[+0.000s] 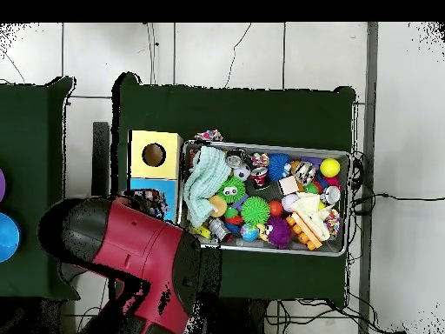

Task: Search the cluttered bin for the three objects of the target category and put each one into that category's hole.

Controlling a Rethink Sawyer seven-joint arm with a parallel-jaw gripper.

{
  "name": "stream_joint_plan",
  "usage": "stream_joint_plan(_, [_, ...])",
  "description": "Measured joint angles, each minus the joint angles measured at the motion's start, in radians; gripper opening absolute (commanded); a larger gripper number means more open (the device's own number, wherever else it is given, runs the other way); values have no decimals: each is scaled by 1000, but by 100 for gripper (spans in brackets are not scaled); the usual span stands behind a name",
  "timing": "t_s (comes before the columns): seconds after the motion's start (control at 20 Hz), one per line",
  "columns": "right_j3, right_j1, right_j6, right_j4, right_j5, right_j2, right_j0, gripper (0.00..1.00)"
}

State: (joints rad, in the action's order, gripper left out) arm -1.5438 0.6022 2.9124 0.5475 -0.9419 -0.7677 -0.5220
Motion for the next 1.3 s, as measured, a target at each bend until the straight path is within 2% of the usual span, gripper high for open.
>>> stream_joint_plan(0.7, [-13, 4, 0, 14, 1, 2, -18, 0])
stream_joint_plan(0.95, [-40, -10, 0, 37, 6, 6, -78, 0])
stream_joint_plan(1.3, [-48, -41, 0, 91, 18, 20, -122, 0])
